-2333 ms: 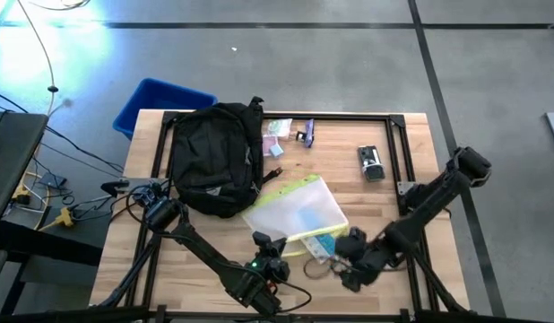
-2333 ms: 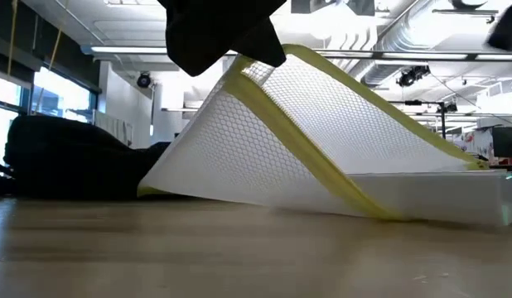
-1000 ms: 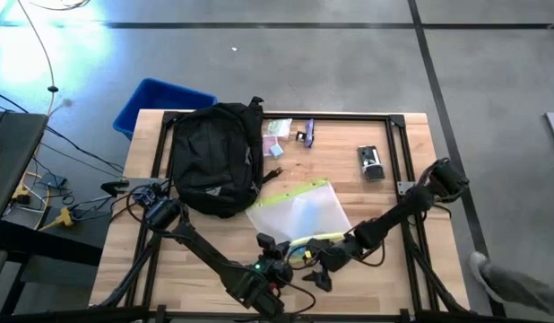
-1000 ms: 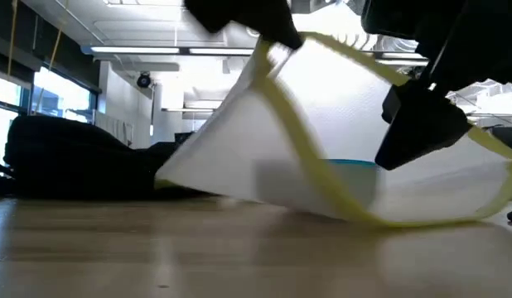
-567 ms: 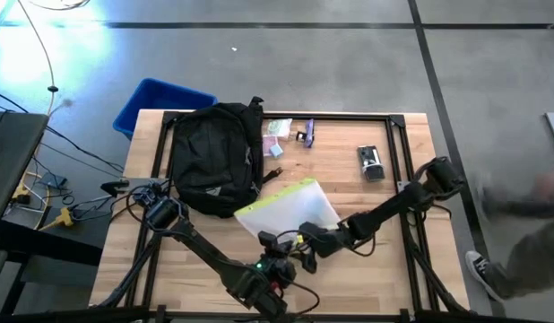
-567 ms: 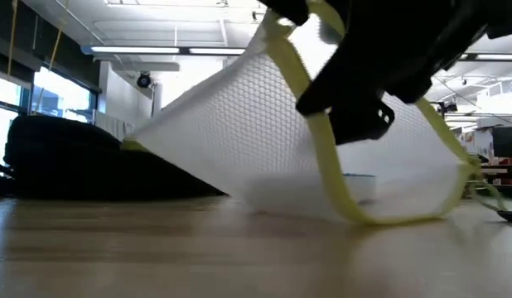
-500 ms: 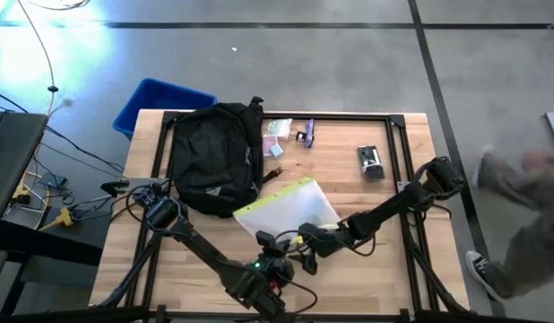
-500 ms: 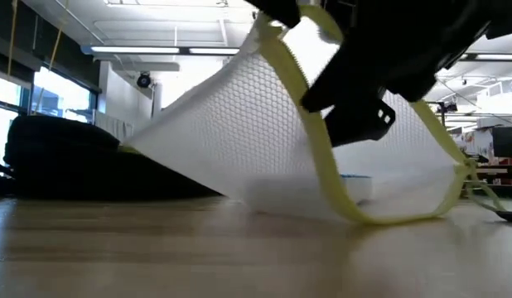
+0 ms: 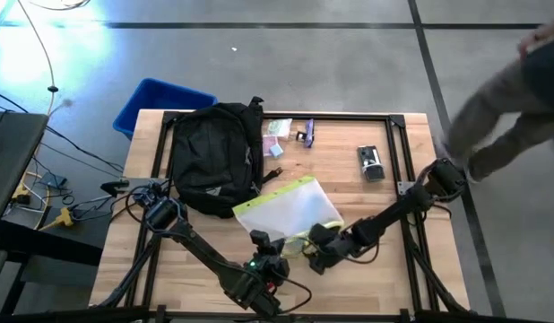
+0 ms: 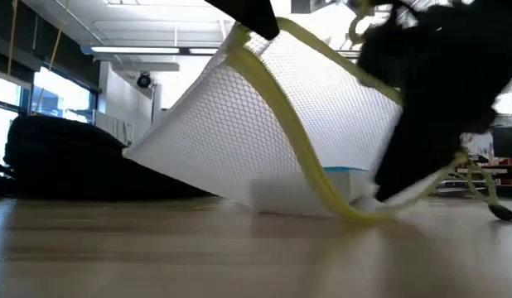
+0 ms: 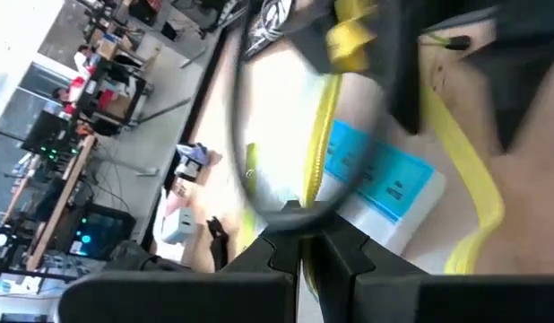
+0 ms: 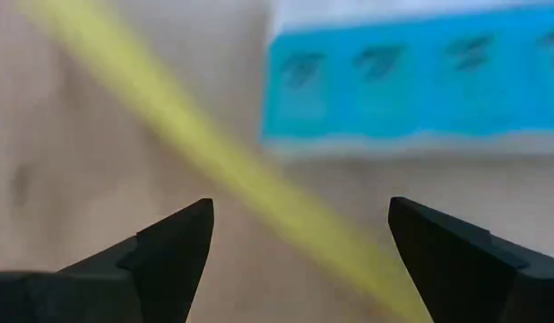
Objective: Unpack backpack
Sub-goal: Put the white medicine organizer into the yellow zip bag
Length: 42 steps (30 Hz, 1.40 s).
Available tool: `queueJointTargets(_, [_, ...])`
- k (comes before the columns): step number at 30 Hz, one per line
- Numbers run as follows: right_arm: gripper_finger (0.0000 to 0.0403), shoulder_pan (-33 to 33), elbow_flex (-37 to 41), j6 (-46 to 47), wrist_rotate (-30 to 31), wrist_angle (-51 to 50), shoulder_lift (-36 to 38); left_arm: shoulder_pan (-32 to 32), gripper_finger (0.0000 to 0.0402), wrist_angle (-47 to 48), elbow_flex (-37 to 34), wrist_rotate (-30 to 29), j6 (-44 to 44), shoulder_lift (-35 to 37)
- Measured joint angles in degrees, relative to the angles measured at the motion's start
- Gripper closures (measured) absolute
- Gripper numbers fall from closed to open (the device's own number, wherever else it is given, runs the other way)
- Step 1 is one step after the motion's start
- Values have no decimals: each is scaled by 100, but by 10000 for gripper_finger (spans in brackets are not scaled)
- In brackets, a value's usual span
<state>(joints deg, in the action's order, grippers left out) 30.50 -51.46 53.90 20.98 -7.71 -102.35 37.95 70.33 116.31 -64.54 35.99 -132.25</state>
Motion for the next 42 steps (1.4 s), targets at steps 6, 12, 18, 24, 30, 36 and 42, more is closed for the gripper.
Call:
queueJointTargets(6, [80, -651, 0, -507, 146, 524, 0, -2, 401, -9, 0, 25, 27, 0])
queueJointTargets(12, [80, -1219, 0, -977, 111, 1253, -141, 6, 401, -9, 0, 26, 46, 0])
queueJointTargets(18, [80, -1379, 2, -1535, -366, 2435, -594, 11, 402, -32, 0, 15, 42, 0])
queueJointTargets(24, [80, -1524, 4, -1912, -1182, 3384, -1040, 11, 401, -29, 0, -16, 42, 0])
queueJointTargets(30, [80, -1551, 7, -2170, -469, 3907, -1139, 11, 402, -26, 0, -26, 41, 4])
queueJointTargets(36, [80, -1589, 7, -2401, -522, 3893, -1137, 7, 402, -5, 0, -26, 42, 4])
queueJointTargets(42, [80, -1475, 2, -2181, -1037, 3383, -787, 11, 402, 123, 0, -26, 198, 4])
